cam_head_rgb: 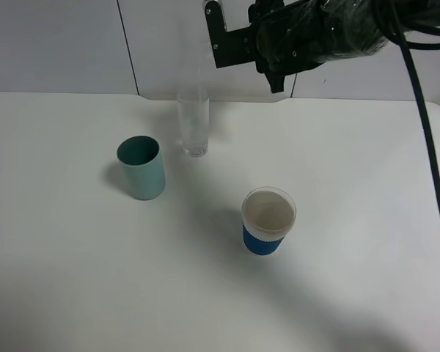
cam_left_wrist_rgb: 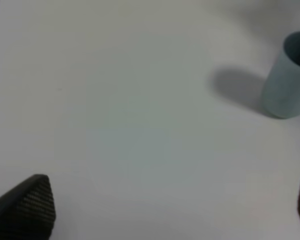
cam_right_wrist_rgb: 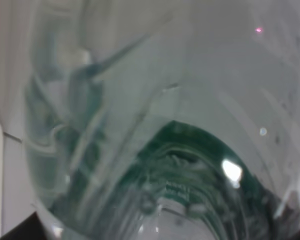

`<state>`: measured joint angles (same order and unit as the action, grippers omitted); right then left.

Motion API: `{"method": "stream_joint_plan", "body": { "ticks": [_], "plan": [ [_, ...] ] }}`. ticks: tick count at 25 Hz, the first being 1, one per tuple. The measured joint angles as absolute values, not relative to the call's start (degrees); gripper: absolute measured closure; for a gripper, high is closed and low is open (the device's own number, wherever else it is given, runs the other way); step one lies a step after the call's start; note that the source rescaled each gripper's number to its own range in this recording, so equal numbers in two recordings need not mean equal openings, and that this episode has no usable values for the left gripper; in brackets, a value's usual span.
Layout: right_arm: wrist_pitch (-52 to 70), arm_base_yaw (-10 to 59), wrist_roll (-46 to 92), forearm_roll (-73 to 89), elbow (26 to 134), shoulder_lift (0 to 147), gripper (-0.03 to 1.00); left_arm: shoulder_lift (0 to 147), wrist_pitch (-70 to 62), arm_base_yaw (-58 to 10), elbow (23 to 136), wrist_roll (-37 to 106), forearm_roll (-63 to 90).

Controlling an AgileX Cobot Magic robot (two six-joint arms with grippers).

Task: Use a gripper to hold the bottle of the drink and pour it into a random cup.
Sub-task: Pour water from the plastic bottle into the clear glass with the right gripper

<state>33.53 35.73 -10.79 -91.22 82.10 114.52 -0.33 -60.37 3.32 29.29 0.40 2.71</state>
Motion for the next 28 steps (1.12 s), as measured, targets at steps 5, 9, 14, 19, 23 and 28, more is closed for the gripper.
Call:
{"method": "stream_joint_plan", "body": {
  "ticks": [5,9,14,19,23,28],
  "plan": [
    [33.3,35.9,-10.8,-91.3,83.1,115.4,0.97,-0.3,-60.4,3.3,29.3,0.4,2.7],
    [33.2,36.0,-10.8,-91.3,83.1,115.5,0.97,-0.3,-60.4,3.3,29.3,0.4,2.7],
    [33.2,36.0,-10.8,-91.5,83.1,115.5,0.97,-0.3,-60.4,3.3,29.3,0.4,2.7],
    [33.2,36.0,-10.3,-92.3,83.1,115.5,0.97,-0.3,-60.4,3.3,29.3,0.4,2.7],
    [33.1,36.0,-9.5,-92.7,83.1,115.5,0.97,-0.3,-60.4,3.3,29.3,0.4,2.7],
    [32.7,36.1,-9.3,-93.2,83.1,115.5,0.97,-0.3,-60.4,3.3,29.3,0.4,2.7]
  ]
}}
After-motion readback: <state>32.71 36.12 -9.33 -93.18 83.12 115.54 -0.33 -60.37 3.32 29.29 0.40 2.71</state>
